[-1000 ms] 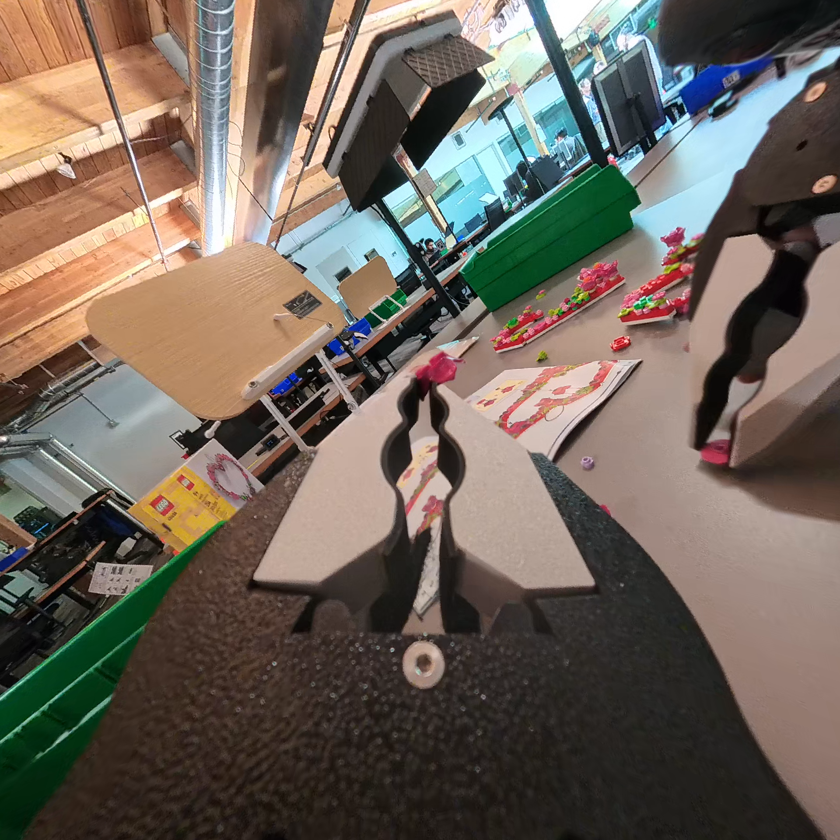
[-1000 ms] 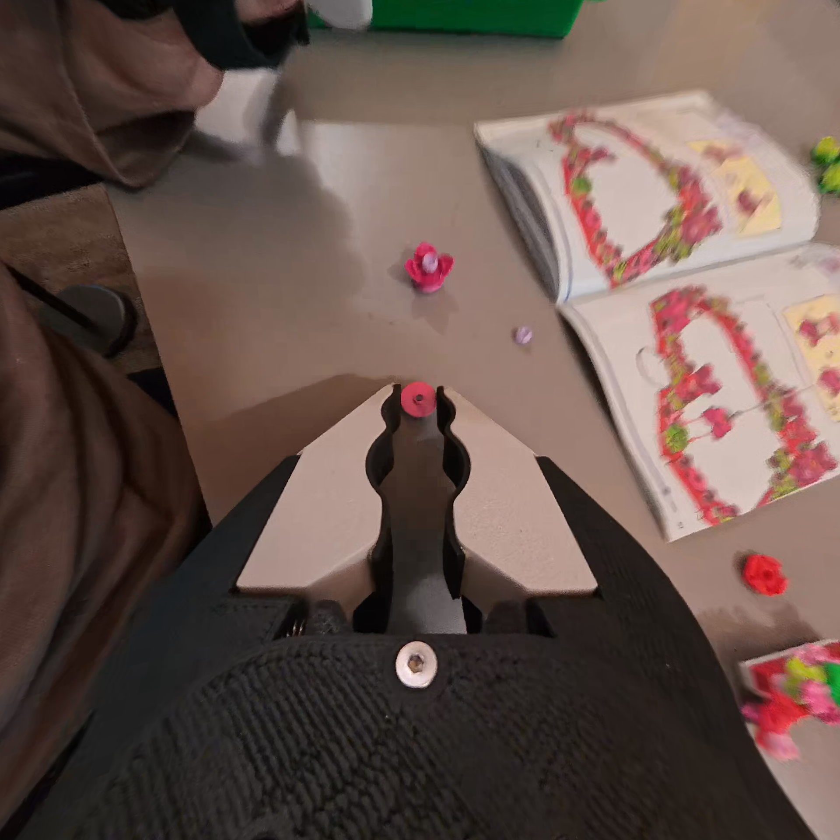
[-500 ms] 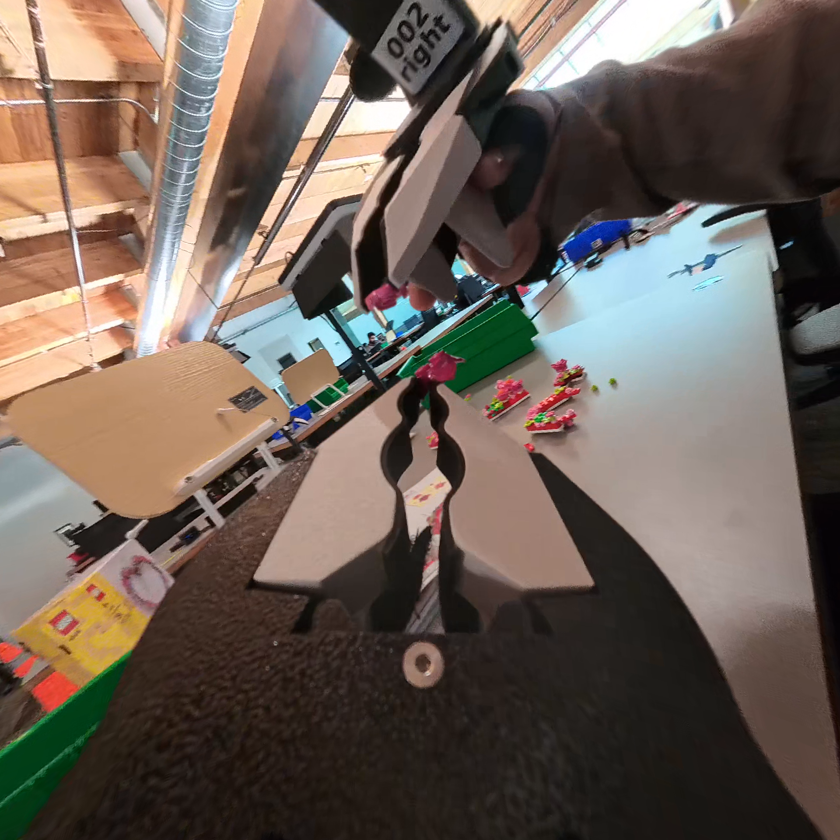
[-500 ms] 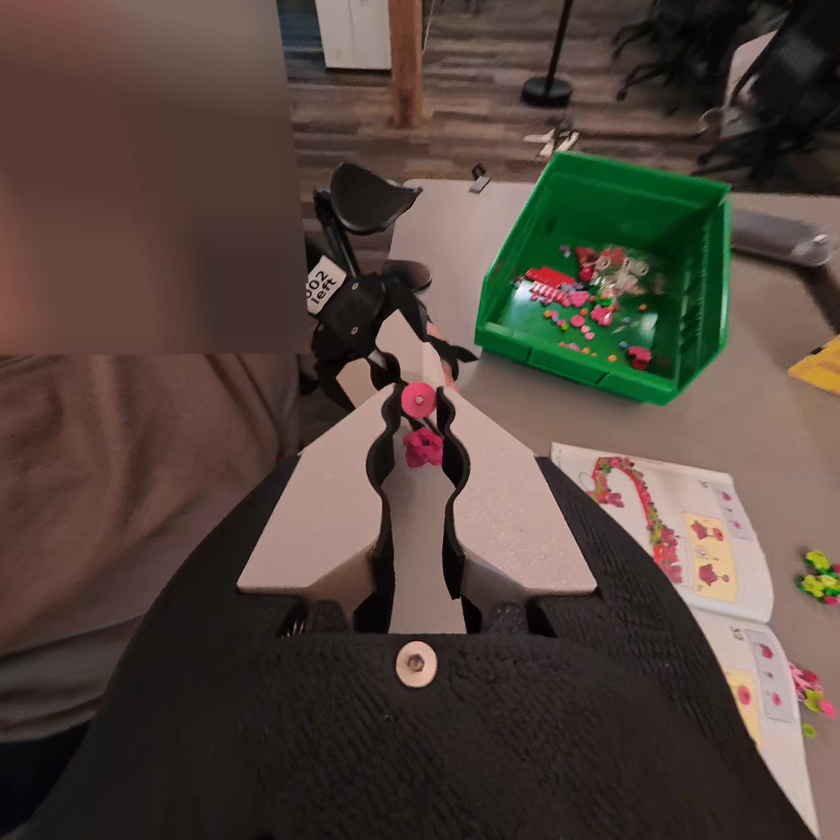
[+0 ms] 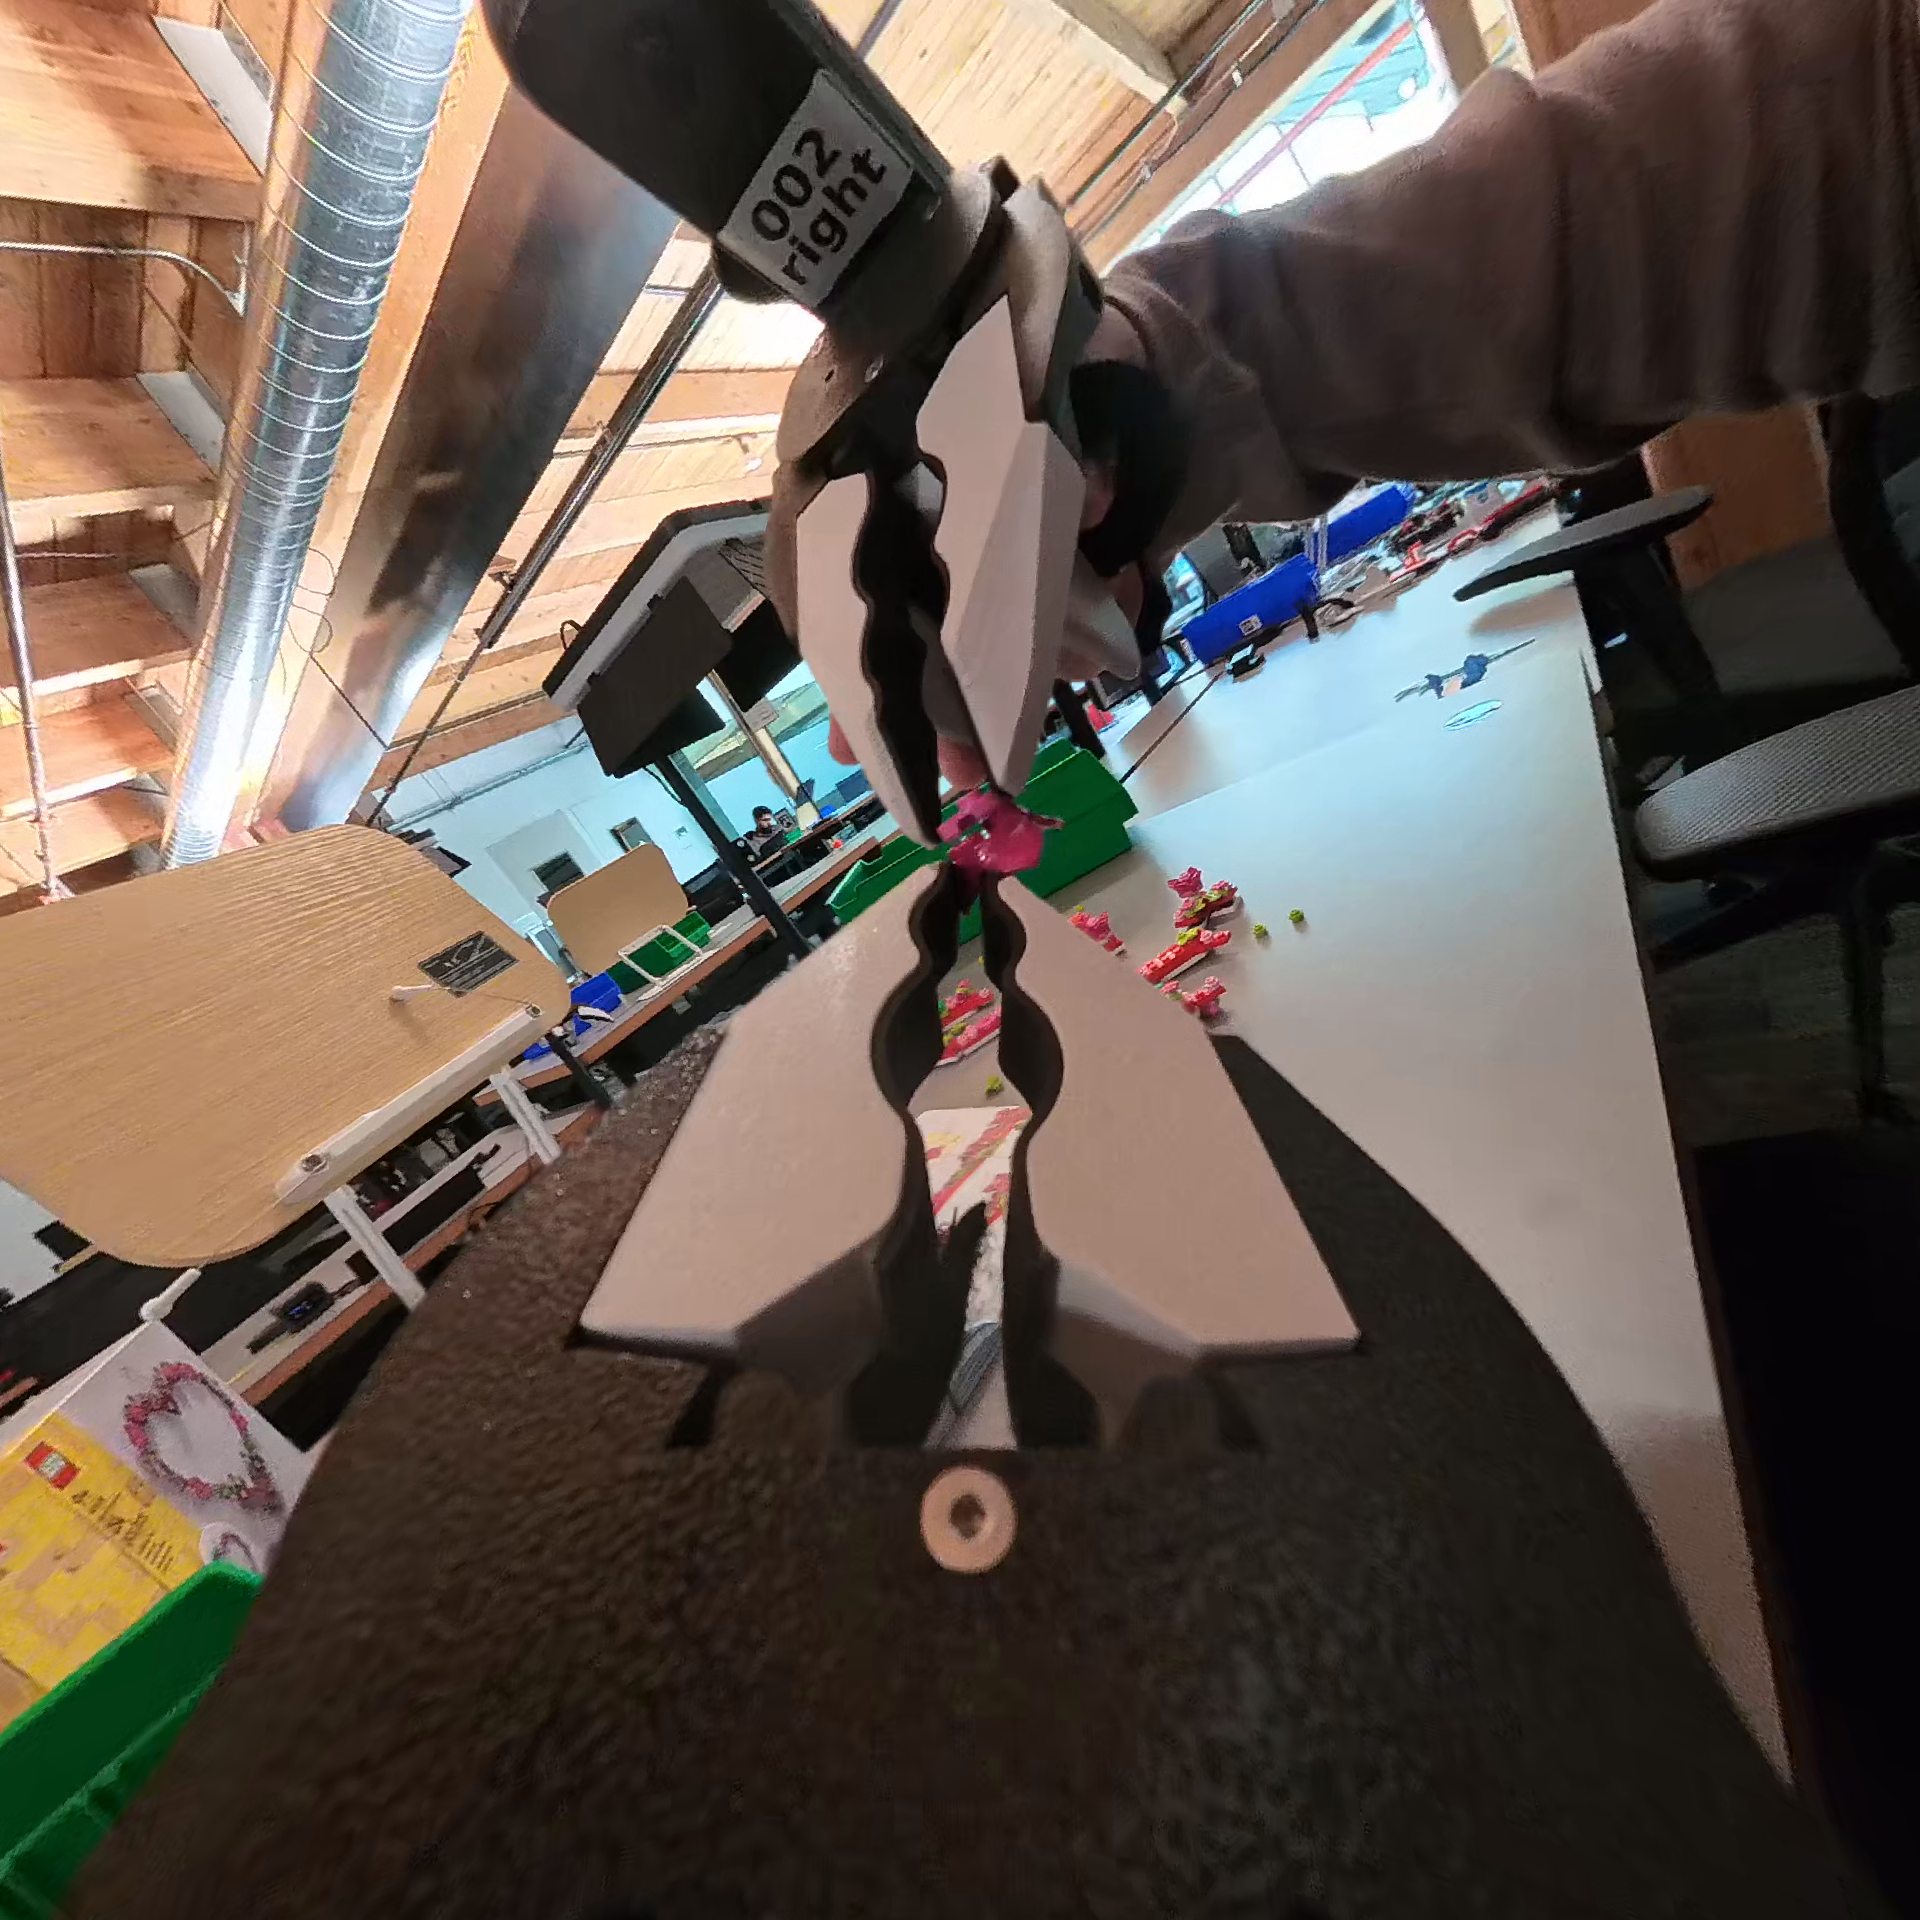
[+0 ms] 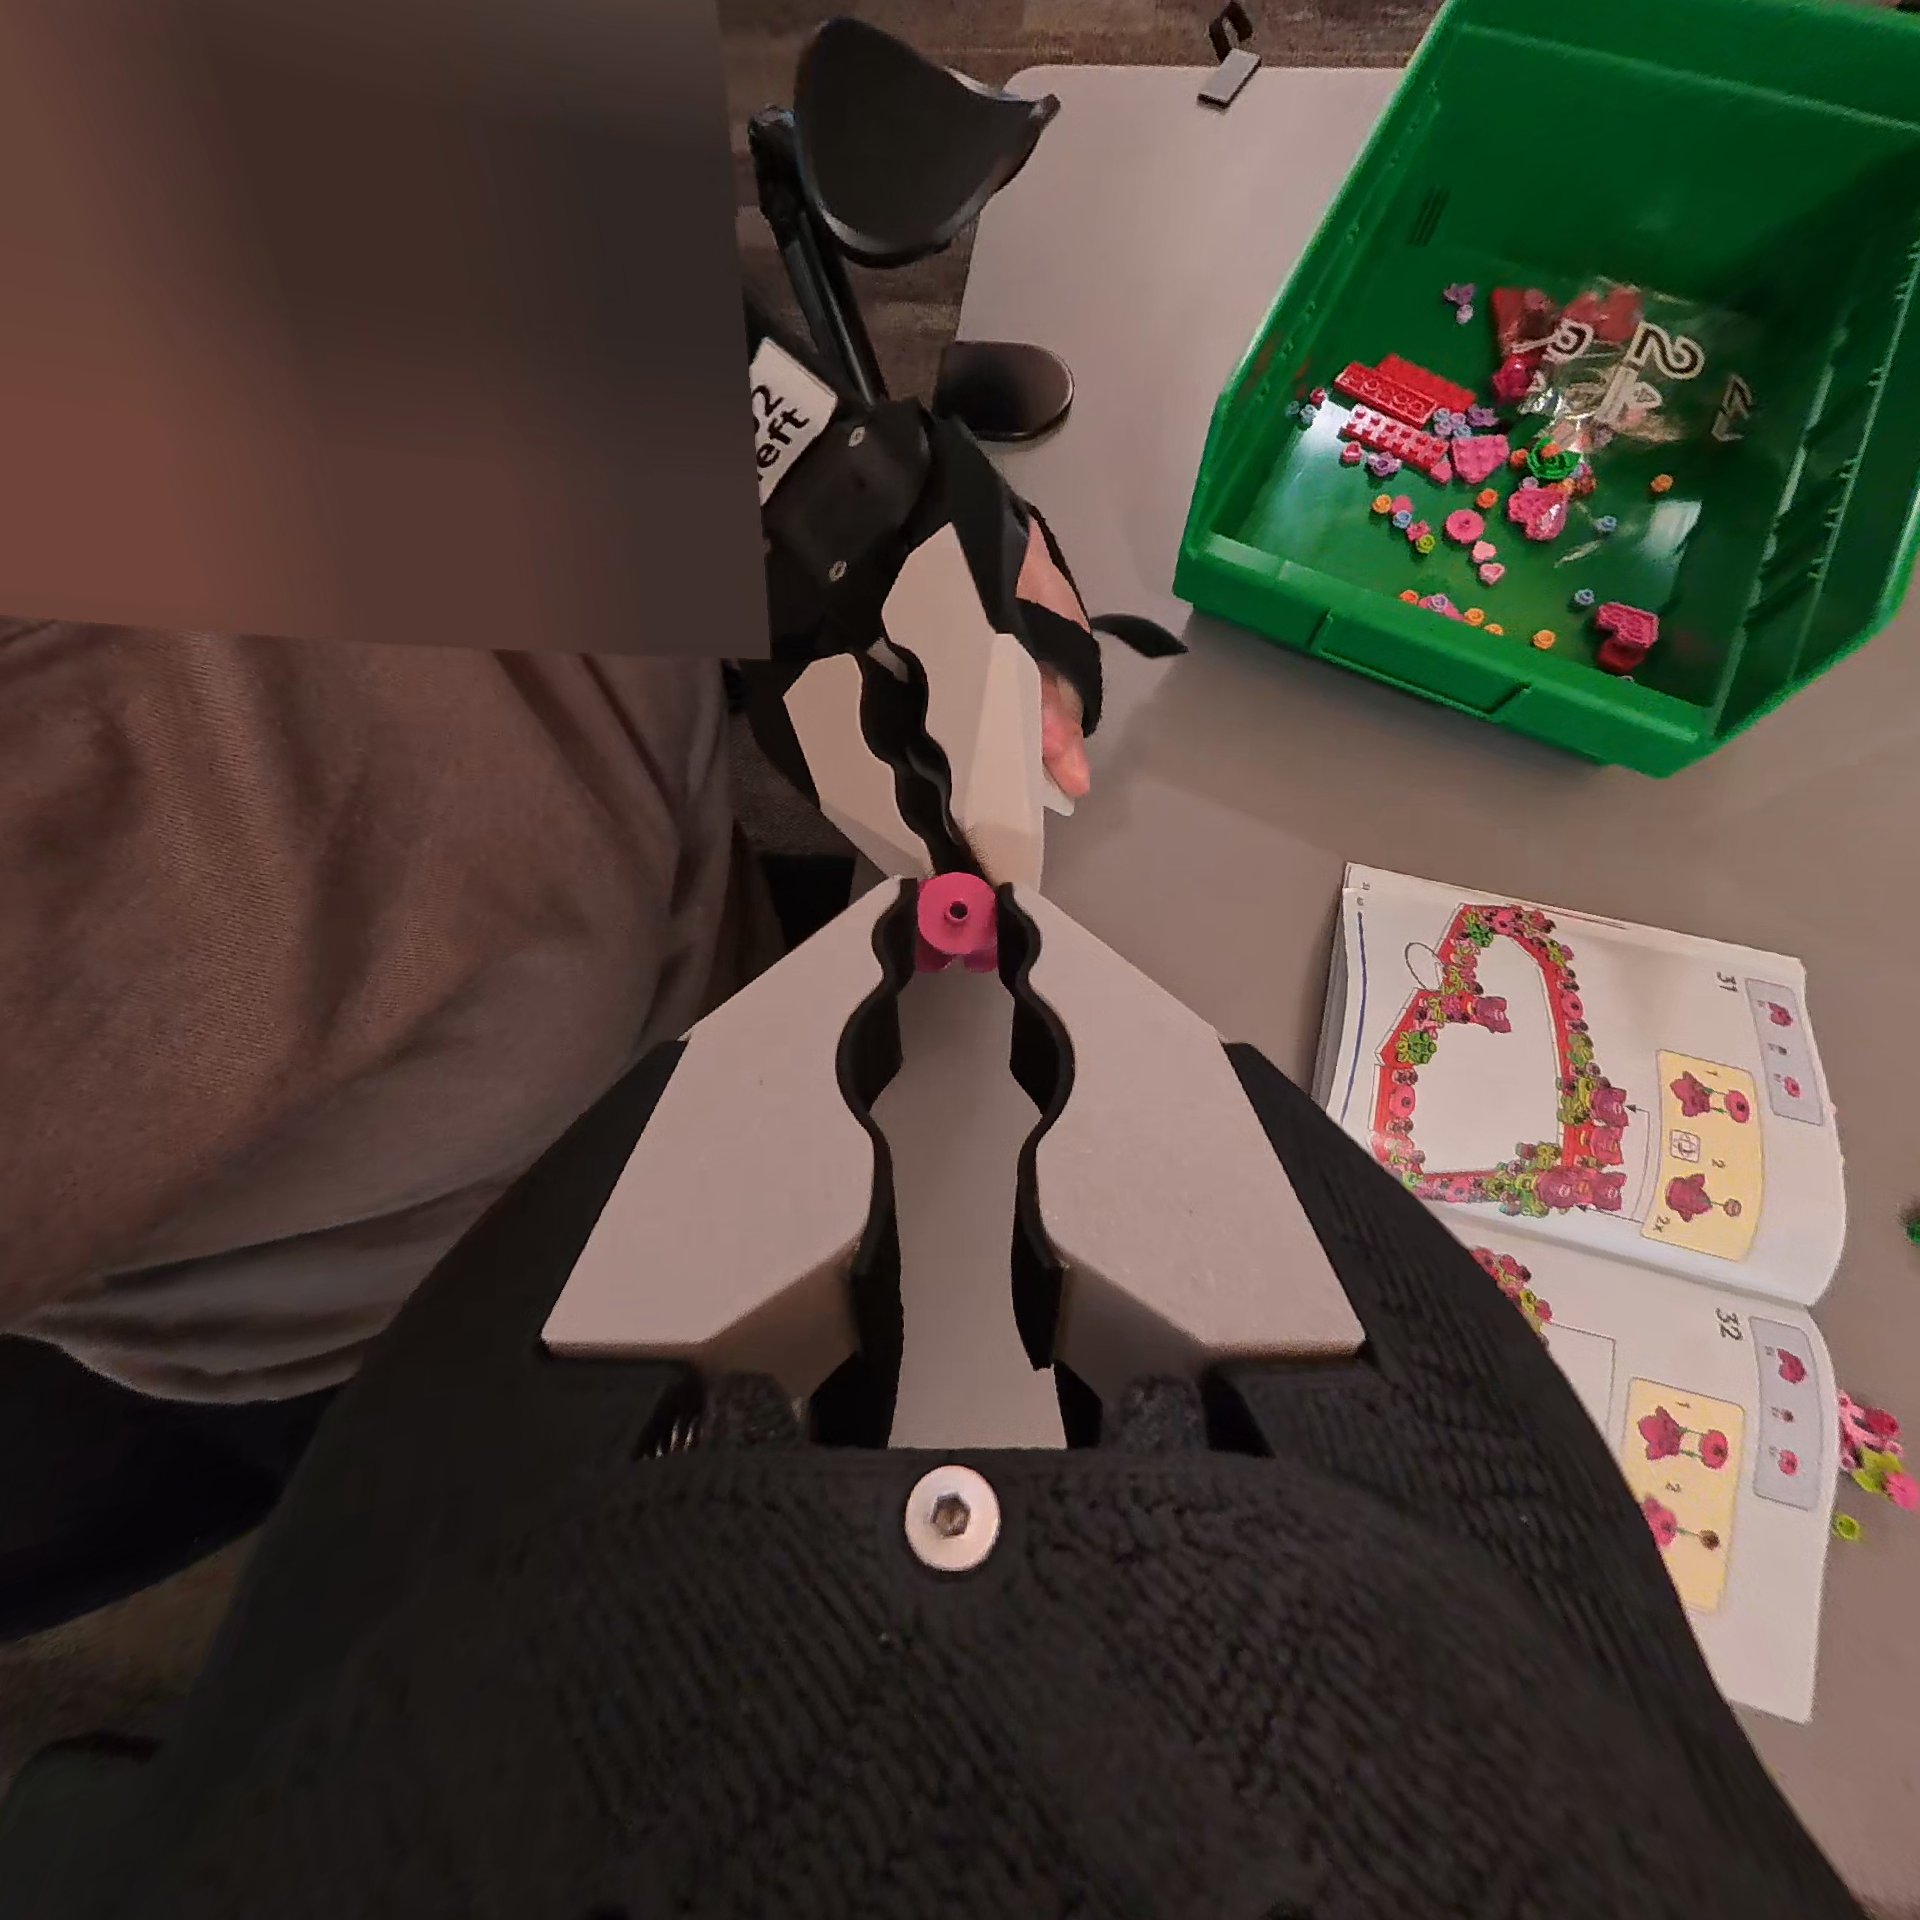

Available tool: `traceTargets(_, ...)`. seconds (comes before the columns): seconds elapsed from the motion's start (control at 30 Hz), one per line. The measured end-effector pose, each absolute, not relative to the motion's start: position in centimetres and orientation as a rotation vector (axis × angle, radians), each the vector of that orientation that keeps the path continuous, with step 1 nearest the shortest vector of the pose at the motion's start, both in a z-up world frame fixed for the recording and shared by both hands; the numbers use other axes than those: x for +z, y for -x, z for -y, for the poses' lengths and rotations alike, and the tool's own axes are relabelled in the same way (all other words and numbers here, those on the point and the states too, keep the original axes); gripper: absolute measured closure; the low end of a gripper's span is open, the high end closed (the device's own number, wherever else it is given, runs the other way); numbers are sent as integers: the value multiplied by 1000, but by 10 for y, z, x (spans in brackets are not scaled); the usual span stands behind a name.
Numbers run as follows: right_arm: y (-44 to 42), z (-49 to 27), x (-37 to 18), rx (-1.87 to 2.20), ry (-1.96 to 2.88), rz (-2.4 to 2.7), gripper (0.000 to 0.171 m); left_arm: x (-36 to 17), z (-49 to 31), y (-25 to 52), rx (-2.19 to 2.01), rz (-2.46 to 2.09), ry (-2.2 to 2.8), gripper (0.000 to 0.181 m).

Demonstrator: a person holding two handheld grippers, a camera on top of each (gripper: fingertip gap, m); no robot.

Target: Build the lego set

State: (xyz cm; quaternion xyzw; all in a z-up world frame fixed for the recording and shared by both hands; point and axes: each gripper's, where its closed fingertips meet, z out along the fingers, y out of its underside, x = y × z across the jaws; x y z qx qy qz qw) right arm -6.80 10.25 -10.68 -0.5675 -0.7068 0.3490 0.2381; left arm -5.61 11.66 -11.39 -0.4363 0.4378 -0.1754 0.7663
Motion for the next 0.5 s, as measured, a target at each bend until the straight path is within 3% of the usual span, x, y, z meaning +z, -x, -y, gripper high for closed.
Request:
traceTargets(0.03,68,-103,-108,948,1564,1930,157,-114,-117,56,-364,-953,948,180)
traceTargets(0.3,65,-109,-114,851,1587,1914,157,-120,-123,54,-246,-964,969,180)
traceTargets(0.5,62,-99,-113,920,1546,1979,157,-119,-111,49,-379,-1001,917,180)
